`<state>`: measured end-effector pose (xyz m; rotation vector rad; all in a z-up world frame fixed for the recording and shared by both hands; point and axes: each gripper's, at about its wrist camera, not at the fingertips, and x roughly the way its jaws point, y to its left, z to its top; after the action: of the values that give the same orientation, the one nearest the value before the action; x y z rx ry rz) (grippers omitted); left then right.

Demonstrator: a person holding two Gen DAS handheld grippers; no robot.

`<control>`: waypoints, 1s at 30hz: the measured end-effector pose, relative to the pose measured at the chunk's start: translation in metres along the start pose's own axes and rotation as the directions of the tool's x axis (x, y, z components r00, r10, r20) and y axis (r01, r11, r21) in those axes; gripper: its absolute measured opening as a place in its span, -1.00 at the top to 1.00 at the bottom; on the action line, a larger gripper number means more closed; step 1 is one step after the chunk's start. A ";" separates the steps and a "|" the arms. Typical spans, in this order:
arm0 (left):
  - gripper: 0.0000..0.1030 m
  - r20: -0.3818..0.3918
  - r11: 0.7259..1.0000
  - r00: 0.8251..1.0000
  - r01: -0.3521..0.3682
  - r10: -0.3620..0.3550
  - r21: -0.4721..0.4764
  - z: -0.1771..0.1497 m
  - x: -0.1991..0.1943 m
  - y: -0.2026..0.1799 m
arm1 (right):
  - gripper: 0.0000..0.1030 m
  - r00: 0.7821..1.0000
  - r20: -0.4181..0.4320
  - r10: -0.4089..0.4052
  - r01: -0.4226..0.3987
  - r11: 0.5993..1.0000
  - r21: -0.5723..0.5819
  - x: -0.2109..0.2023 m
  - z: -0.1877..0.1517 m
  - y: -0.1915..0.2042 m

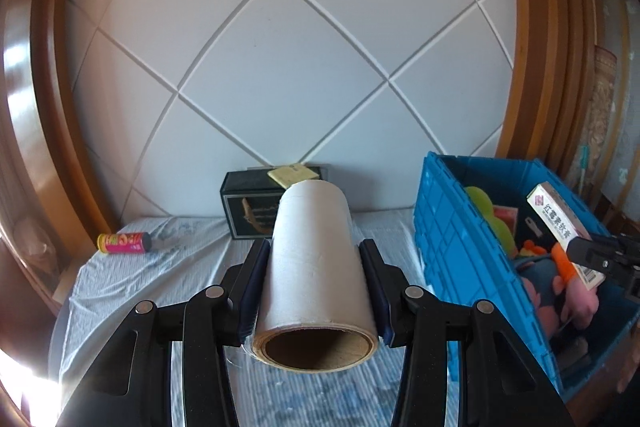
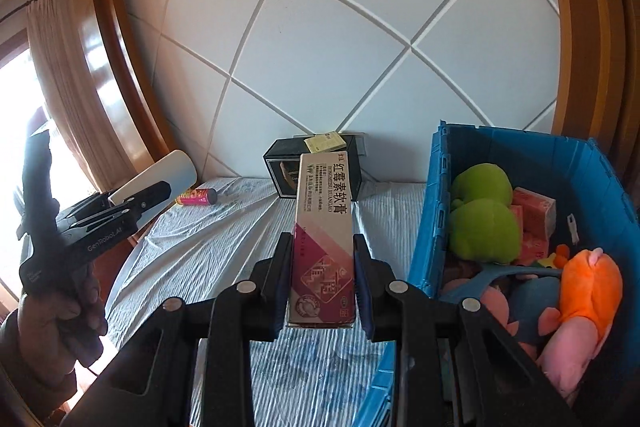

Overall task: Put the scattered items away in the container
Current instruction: 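Carry the paper roll in the left tool and ointment box in the right tool over the crate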

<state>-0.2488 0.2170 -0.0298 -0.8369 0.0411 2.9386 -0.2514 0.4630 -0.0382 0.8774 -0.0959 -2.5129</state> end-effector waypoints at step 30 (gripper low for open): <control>0.13 -0.021 0.905 0.930 0.362 -0.366 0.225 0.046 0.012 -0.264 | 0.47 0.968 0.081 -0.239 0.224 0.961 0.164 -0.105 0.003 -0.168</control>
<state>-0.2594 0.4836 0.0027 -0.6920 0.1917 2.5318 -0.2503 0.6594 -0.0121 0.8661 -0.2345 -2.7995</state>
